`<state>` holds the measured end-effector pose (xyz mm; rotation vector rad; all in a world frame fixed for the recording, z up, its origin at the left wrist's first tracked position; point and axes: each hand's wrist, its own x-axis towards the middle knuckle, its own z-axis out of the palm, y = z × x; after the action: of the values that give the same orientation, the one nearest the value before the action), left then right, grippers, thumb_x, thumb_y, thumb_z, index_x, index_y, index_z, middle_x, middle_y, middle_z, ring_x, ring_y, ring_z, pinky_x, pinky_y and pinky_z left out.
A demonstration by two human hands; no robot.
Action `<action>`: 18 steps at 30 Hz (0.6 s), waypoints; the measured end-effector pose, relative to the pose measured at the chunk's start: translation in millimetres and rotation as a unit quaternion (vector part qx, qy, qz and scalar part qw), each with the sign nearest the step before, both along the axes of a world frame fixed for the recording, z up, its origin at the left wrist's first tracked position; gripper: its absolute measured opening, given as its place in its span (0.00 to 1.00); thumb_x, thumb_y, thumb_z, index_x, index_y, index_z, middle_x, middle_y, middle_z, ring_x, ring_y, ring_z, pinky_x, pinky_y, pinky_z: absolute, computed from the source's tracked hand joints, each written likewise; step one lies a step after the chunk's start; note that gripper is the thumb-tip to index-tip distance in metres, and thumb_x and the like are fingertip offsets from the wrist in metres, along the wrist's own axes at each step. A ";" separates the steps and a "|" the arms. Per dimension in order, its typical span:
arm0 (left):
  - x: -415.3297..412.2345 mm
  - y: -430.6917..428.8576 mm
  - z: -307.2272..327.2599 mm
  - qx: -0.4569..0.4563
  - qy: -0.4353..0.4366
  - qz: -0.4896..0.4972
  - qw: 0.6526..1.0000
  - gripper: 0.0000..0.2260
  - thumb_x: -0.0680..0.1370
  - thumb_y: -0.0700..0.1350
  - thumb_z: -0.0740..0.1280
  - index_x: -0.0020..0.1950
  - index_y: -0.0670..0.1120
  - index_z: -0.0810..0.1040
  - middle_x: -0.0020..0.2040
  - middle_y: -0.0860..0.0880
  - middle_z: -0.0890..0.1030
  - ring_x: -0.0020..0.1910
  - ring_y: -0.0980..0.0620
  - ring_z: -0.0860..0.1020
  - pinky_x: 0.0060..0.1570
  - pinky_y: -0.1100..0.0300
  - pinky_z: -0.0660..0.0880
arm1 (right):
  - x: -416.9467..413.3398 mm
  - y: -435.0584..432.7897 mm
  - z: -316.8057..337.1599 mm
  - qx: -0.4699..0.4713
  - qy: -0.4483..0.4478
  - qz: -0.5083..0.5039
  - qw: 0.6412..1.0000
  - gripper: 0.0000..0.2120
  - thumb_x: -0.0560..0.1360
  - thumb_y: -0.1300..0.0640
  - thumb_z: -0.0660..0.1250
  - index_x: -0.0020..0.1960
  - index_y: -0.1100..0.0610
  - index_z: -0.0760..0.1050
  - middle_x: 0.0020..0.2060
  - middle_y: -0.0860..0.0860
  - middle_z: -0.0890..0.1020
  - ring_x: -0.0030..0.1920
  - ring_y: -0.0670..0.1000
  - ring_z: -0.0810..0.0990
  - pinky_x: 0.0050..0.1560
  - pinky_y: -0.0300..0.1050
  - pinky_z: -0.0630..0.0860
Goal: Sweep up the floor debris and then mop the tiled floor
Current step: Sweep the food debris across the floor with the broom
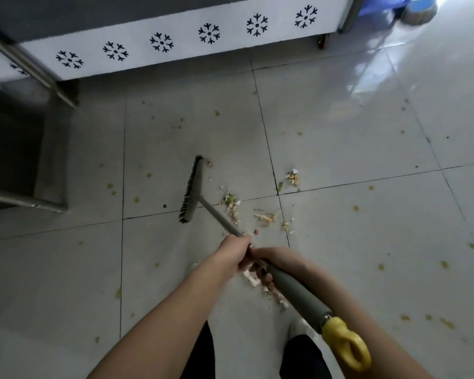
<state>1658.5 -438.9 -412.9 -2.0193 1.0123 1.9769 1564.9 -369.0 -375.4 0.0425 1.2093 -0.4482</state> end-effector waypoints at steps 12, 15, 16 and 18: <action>68.2 -204.9 -41.6 0.021 -0.033 -0.088 0.995 0.15 0.80 0.47 0.59 0.34 0.45 0.68 0.24 0.48 0.71 0.18 0.54 0.71 0.20 0.68 0.66 | 86.0 -189.6 -24.2 -0.011 -0.006 -0.138 0.990 0.19 0.82 0.51 0.53 0.38 0.62 0.66 0.27 0.54 0.66 0.14 0.45 0.67 0.17 0.30 0.66; 63.5 -211.7 -46.3 0.049 -0.050 -0.149 0.986 0.14 0.80 0.47 0.58 0.35 0.44 0.68 0.27 0.47 0.71 0.18 0.54 0.71 0.18 0.70 0.66 | 87.7 -192.2 -28.7 0.014 -0.015 -0.168 0.986 0.20 0.82 0.51 0.51 0.37 0.62 0.65 0.20 0.53 0.68 0.14 0.45 0.67 0.17 0.29 0.65; 59.7 -207.5 -46.1 0.057 -0.054 -0.168 0.983 0.14 0.80 0.46 0.58 0.35 0.44 0.68 0.25 0.47 0.72 0.17 0.54 0.71 0.17 0.70 0.66 | 86.3 -186.7 -29.0 0.025 -0.019 -0.184 0.982 0.20 0.82 0.52 0.51 0.37 0.62 0.66 0.17 0.52 0.68 0.14 0.46 0.67 0.18 0.29 0.66; 53.3 -191.7 -44.6 0.072 -0.053 -0.182 0.979 0.14 0.80 0.44 0.58 0.35 0.44 0.67 0.21 0.48 0.72 0.14 0.55 0.71 0.15 0.71 0.65 | 84.4 -168.6 -30.1 0.049 -0.023 -0.212 0.976 0.19 0.82 0.52 0.53 0.37 0.62 0.66 0.15 0.51 0.68 0.14 0.46 0.67 0.17 0.30 0.66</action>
<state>1711.8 -630.7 -457.6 -1.6999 1.0886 1.6818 1649.3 -537.5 -405.5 0.3989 1.1765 -0.7558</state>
